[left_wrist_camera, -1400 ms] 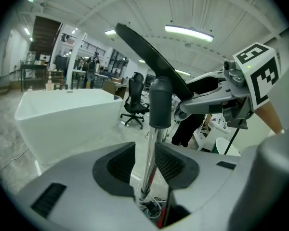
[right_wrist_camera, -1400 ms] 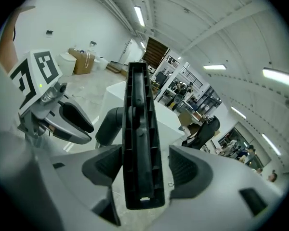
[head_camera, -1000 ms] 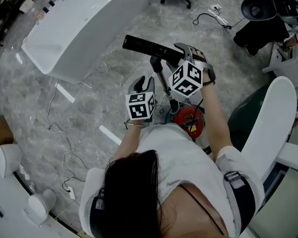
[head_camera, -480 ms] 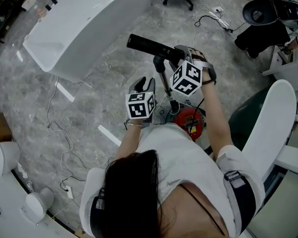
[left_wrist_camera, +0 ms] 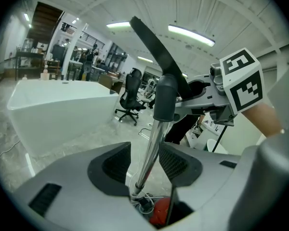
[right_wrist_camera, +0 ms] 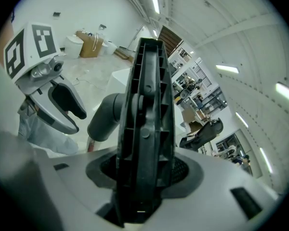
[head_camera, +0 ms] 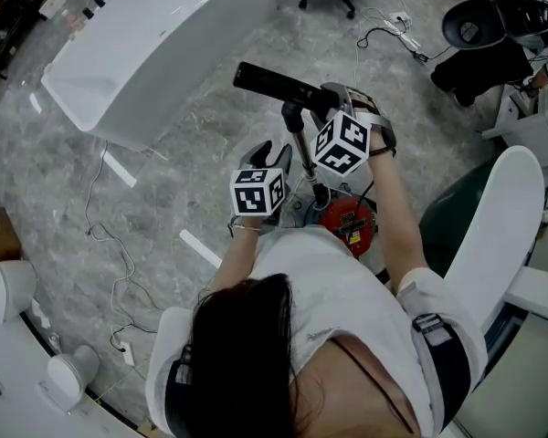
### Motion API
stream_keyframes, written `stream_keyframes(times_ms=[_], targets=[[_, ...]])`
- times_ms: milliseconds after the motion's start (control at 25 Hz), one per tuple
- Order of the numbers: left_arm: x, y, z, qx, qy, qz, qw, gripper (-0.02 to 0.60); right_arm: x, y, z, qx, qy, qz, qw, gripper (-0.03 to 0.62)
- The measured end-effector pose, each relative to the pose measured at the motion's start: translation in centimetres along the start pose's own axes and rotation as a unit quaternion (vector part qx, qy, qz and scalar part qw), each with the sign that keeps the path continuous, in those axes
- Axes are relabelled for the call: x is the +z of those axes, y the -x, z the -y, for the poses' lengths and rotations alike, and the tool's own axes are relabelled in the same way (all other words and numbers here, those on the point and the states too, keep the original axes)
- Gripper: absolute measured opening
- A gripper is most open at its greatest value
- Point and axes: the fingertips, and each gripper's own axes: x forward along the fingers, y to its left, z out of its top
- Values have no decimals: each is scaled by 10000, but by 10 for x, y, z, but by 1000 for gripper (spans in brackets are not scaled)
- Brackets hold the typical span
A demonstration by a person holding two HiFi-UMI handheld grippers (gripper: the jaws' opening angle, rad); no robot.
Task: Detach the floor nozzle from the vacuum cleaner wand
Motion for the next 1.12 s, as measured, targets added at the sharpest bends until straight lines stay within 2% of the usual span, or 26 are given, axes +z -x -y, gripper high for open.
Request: stream_keyframes(times_ms=[240, 360, 480, 800, 1120], targets=[[4, -5, 9, -430, -15, 35, 9991, 215, 1, 2, -2, 53, -50, 69, 9999, 216], [10, -10, 17, -711, -58, 143, 9973, 222, 2, 0, -1, 65, -71, 74, 9999, 215], [15, -19, 22, -836, -134, 187, 9962, 225, 2, 0, 2, 62, -93, 63, 9999, 215], [16, -42, 23, -846, -378, 292, 9953, 233, 1, -1, 4, 66, -176, 90, 9998, 213], [14, -66, 27, -839, -381, 382, 9950, 233, 2, 0, 4, 89, -260, 98, 9996, 213]])
